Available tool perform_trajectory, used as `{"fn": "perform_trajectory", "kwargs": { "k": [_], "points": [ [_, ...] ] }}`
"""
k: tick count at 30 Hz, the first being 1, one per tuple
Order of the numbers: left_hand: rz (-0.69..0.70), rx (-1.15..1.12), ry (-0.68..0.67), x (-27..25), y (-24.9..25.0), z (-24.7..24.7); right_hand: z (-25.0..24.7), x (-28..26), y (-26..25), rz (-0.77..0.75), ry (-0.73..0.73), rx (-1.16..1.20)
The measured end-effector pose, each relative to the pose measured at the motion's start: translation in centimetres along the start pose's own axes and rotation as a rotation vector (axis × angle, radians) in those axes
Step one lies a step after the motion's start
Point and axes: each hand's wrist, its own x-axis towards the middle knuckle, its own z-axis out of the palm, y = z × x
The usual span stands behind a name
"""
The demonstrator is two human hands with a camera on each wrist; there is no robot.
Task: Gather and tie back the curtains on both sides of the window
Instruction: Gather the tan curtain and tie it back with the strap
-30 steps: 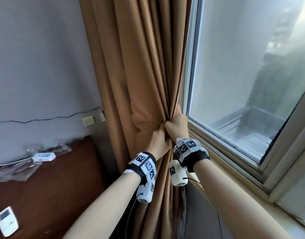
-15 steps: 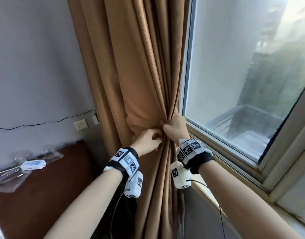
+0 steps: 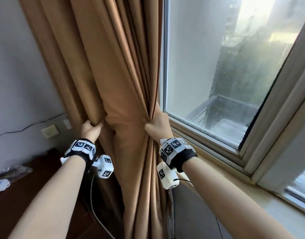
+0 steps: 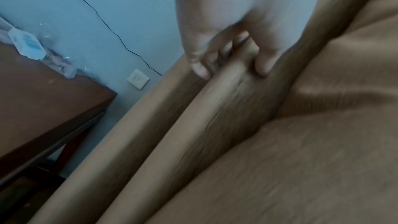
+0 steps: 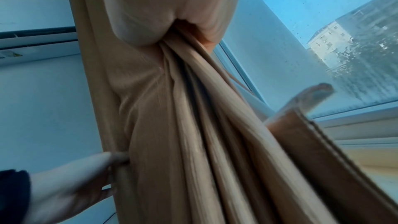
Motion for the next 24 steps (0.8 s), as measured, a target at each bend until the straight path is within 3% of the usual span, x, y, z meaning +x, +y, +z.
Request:
{"fn": "perform_trajectory", "kwargs": {
  "k": [6,18,24],
  "points": [
    [0.092,0.184,0.072,-5.1,-0.3,0.3,-0.6,0.0,-0.3,0.009,0.016,-0.003],
    [0.021,0.247,0.440,-11.0,-3.3,-12.6,0.0,-1.3,-1.4,-0.015,0.036,-0.018],
    [0.185,0.232,0.386,-16.3,-3.3,-11.8,0.5,-2.5,-2.2,-0.029,0.024,-0.036]
  ]
}}
